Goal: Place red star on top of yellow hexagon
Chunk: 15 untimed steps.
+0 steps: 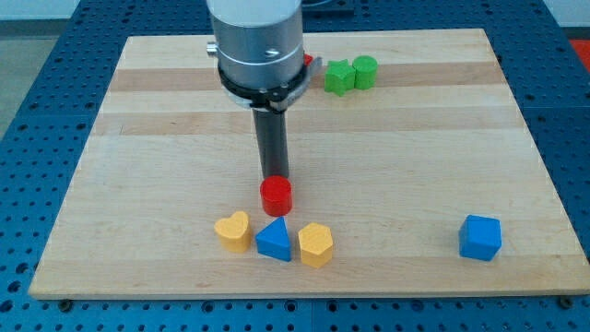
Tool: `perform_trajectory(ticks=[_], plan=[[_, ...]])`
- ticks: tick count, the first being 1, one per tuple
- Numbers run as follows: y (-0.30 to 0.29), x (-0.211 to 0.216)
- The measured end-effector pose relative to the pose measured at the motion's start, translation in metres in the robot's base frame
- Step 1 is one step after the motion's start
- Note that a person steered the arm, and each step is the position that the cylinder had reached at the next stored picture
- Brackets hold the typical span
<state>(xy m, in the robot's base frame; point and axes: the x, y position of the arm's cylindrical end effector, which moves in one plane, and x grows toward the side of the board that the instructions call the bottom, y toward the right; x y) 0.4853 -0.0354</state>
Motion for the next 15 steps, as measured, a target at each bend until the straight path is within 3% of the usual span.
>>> perform_trajectory(ticks=[2,3,7,9,11,15], plan=[[0.011,0.016],[0.011,-0.01],[-0.041,-0.167],[-0.029,-0.239],[0.034,-0.245],[0.027,-0.193]])
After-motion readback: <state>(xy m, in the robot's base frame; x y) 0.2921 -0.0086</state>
